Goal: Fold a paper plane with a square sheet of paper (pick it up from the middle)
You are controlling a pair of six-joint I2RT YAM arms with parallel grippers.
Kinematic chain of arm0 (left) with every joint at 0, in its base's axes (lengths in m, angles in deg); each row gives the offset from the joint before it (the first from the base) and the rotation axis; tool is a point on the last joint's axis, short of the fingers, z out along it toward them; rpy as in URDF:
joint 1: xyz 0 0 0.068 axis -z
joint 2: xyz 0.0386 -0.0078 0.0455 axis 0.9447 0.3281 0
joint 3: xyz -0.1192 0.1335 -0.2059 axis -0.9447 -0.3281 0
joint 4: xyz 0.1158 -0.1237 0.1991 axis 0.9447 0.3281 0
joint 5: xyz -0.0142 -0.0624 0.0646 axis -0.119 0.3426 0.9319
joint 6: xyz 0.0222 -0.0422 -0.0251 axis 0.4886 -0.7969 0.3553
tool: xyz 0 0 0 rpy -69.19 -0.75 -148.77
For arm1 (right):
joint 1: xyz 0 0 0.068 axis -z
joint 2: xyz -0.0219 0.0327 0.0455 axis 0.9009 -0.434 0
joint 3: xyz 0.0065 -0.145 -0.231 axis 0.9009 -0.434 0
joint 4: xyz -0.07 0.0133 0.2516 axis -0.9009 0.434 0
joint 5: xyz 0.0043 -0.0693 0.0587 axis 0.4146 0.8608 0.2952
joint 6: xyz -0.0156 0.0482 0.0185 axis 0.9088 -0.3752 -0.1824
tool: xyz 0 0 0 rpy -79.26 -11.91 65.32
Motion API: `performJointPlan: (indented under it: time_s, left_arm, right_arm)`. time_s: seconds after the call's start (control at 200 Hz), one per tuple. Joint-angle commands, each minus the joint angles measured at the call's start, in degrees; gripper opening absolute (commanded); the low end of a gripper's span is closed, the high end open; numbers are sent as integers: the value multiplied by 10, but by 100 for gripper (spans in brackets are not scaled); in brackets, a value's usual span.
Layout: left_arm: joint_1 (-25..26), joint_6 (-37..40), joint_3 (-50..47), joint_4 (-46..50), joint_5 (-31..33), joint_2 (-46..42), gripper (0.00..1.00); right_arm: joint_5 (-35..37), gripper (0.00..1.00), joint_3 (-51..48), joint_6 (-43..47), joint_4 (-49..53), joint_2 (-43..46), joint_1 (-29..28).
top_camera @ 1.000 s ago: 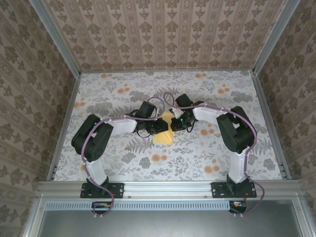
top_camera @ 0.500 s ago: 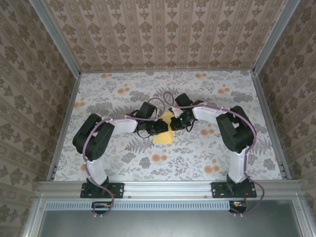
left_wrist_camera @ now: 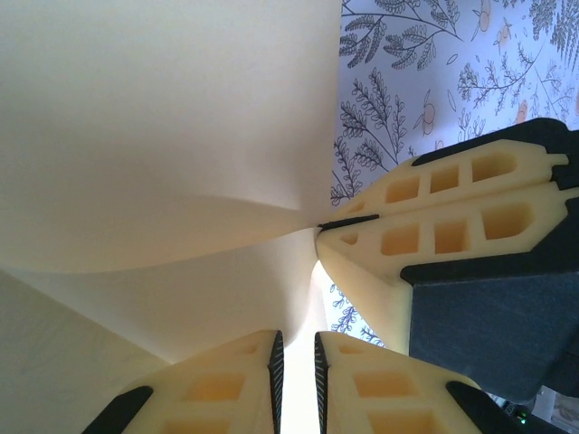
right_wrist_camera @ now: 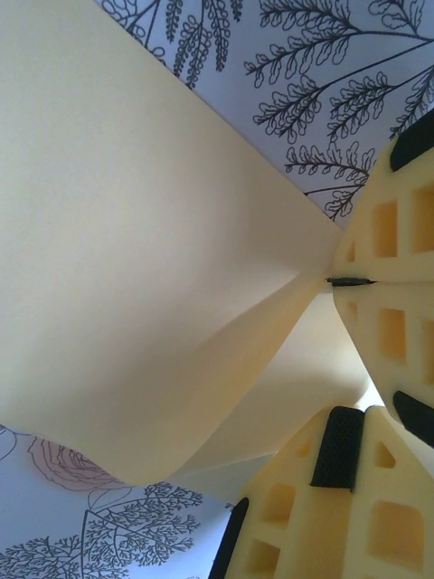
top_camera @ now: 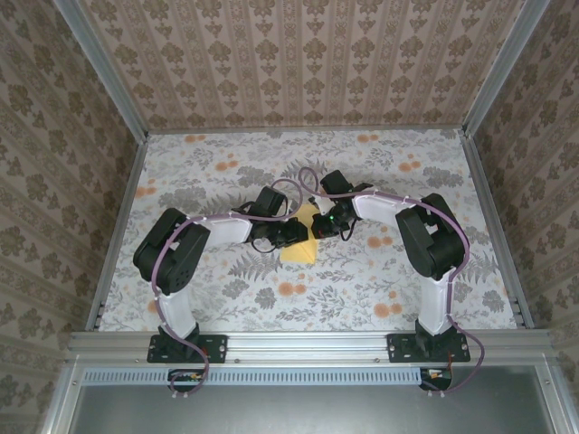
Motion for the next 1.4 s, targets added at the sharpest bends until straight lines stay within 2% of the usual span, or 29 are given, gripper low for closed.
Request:
performJointPlan:
  time_s: [0.0, 1.395]
  left_arm:
    - [-2, 8, 8, 3, 3, 10, 20]
    - [-1, 4, 9, 4, 8, 21, 19]
  right_arm:
    - [10, 0, 16, 12, 15, -11, 2]
    - [13, 1, 19, 6, 3, -19, 2]
